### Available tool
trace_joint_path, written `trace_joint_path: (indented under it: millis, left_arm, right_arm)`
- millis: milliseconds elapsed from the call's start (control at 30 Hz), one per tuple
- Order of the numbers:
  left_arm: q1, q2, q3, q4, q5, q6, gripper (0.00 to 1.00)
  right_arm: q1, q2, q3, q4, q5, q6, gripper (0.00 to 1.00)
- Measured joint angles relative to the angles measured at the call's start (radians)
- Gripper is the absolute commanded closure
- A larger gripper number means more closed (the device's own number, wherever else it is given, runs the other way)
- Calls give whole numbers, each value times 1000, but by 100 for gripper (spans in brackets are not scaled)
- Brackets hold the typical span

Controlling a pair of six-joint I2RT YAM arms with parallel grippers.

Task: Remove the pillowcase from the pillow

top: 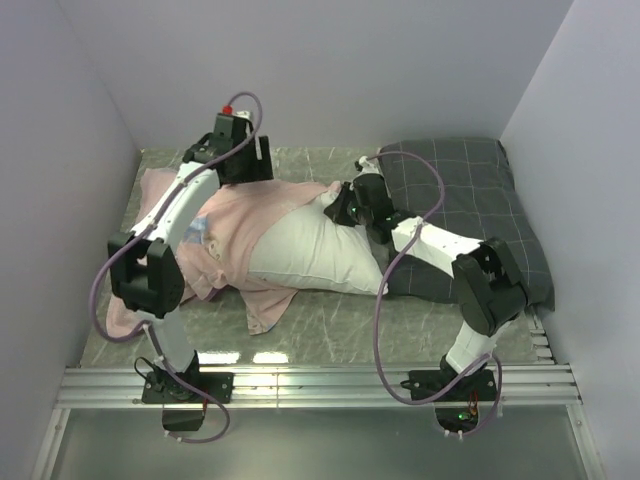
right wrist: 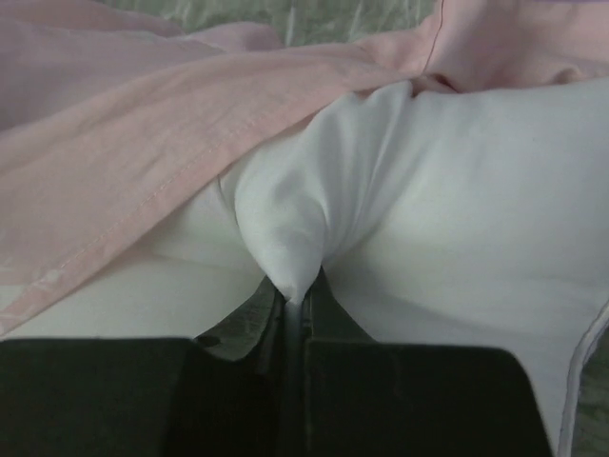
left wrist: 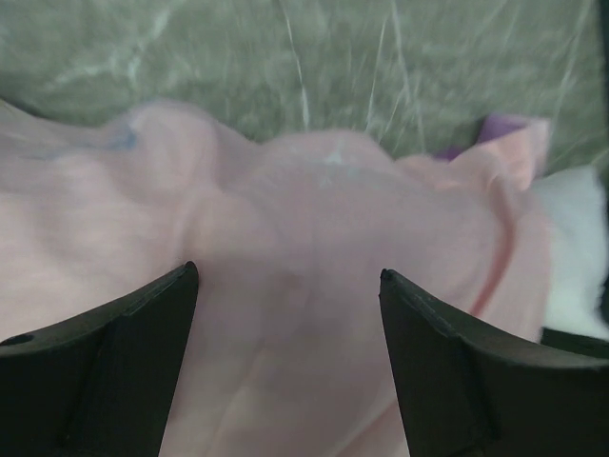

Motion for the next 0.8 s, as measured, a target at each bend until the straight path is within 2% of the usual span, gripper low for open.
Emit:
trace_joint_path:
  millis: [167, 267, 300, 367, 400, 433, 667, 800]
  left_arm:
    - [-19, 61, 0, -43, 35, 38, 16]
    - [-18, 56, 0, -41, 68, 50, 24]
    - [-17, 56, 0, -41, 76, 53, 44]
    - [-14, 56, -9, -36, 90, 54, 69]
    - [-14, 56, -14, -35, 100, 60, 88]
    - [-14, 56, -21, -29, 108, 59, 98]
    - [8, 41, -66, -5, 102, 36, 100]
    - [108, -18, -103, 19, 76, -24, 100]
  right_arm:
    - [24, -52, -88, 116, 76, 18, 100]
    - [55, -76, -87, 110, 162, 1, 100]
    - [65, -82, -81, 101, 187, -6, 100]
    - [77, -91, -65, 76, 228, -26, 100]
    - [79, -94, -54, 60, 245, -36, 100]
    - [82, -97, -43, 44, 259, -48, 100]
    - [93, -139, 17, -71, 298, -102, 100]
    - [93, -201, 16, -123, 299, -107, 100]
